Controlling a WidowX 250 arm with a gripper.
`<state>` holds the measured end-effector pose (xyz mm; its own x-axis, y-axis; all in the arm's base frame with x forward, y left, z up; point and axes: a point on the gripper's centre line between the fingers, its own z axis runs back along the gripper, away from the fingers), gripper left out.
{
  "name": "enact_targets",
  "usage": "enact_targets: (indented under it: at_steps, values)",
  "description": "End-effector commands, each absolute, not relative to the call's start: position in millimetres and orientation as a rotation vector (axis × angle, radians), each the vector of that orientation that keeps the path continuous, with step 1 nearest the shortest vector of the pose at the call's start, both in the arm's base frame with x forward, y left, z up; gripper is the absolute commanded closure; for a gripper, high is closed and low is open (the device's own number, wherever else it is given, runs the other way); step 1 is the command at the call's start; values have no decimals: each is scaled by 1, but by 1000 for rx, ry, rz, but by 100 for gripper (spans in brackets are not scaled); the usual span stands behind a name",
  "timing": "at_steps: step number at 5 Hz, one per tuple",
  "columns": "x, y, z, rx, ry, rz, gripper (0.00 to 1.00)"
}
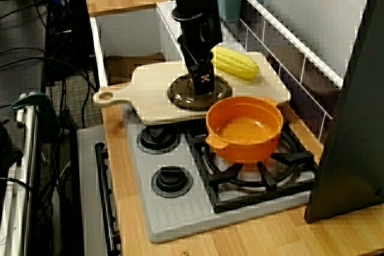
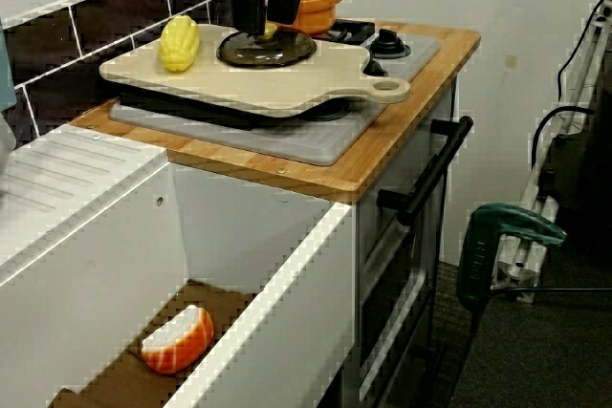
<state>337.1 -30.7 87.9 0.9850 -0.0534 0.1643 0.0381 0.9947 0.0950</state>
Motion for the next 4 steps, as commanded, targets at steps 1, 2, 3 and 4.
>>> enact_targets:
  at_steps: [1,2,3,4]
  values:
    - [342,-30,99,89,-199,-39,0]
    - [344,-30,97,94,-197,-37,0]
    - [345,-30,96,94,-193,-37,0]
    - [345,-30,96,95,-192,-37,0]
